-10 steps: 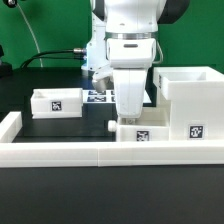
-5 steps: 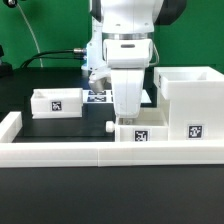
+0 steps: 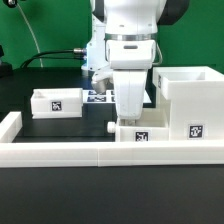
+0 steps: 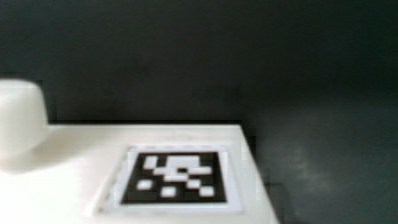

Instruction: Assemble drawer

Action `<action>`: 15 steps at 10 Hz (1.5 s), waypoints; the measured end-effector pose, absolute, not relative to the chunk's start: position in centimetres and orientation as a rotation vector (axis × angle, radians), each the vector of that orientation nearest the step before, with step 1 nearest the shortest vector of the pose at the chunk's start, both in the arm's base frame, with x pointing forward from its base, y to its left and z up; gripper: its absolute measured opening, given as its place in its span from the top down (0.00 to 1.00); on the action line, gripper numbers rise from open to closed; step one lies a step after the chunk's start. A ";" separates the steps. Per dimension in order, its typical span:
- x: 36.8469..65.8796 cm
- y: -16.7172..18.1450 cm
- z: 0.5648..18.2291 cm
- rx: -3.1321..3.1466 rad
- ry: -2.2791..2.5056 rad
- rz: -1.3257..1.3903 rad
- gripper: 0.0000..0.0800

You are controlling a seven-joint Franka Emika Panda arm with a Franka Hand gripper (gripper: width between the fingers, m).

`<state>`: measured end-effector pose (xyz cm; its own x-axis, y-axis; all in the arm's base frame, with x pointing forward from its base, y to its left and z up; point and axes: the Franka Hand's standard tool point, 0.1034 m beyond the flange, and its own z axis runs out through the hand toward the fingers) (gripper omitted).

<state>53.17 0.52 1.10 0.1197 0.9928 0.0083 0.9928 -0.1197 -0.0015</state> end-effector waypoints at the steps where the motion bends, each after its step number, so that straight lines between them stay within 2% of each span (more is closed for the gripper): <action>1: 53.2 0.5 1.1 -2.345 -2.080 -0.008 0.94; 15: 53.1 0.2 1.0 -2.342 -2.101 -0.014 0.94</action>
Offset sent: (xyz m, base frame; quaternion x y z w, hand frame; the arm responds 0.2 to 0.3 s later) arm -0.0014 0.0120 -0.0027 0.0320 -0.0314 -0.0899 0.9949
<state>53.11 0.16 1.03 0.1086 0.9941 0.0036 0.9940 -0.1086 0.0097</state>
